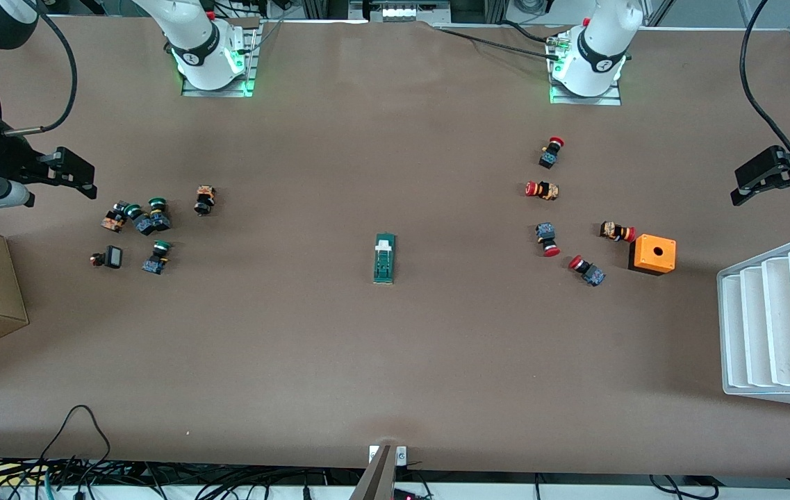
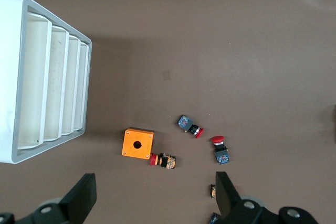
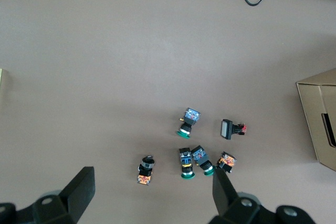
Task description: Close load switch with both arms
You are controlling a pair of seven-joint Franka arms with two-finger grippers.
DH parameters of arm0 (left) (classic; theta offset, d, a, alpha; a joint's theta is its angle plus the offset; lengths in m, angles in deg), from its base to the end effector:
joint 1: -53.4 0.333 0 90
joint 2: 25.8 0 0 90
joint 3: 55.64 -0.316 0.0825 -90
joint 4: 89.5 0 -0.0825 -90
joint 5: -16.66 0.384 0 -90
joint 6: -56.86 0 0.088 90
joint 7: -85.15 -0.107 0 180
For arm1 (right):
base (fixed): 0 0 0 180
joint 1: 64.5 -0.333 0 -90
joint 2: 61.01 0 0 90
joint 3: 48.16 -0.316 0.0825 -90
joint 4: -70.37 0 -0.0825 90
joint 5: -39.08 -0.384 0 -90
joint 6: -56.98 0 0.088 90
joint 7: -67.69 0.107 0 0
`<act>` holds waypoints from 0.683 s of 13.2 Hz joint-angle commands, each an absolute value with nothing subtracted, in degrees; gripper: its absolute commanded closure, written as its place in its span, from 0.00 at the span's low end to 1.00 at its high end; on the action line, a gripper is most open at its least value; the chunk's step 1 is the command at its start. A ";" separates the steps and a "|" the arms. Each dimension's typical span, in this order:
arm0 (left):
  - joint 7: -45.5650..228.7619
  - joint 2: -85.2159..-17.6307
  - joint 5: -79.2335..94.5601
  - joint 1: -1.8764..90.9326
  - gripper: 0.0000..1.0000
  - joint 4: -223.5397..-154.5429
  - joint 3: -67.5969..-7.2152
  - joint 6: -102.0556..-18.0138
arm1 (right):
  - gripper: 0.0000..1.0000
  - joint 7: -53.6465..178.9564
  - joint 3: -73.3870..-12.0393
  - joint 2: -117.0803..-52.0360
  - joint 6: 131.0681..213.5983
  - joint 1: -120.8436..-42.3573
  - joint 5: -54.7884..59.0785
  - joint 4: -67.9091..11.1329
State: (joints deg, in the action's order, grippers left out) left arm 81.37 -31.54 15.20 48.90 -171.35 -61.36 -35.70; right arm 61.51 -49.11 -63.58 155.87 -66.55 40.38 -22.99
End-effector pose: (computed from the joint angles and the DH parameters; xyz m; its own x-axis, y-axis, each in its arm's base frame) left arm 0.5907 0.0066 0.6390 0.9951 -0.0450 0.0880 -0.0460 -0.9989 0.0097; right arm 0.5798 0.0281 0.5851 0.9854 0.1629 0.0490 0.1617 -0.9865 0.0273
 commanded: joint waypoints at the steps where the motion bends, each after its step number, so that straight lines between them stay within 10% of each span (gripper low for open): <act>1: 81.02 -32.22 13.67 49.18 0.00 -169.84 -61.36 -34.54 | 0.00 61.18 -49.48 -64.08 154.71 -66.43 41.54 -21.74; 9: 81.37 -30.38 13.58 49.54 0.00 -169.40 -60.83 -30.59 | 0.00 60.48 -49.39 -64.34 154.89 -66.08 41.72 -21.48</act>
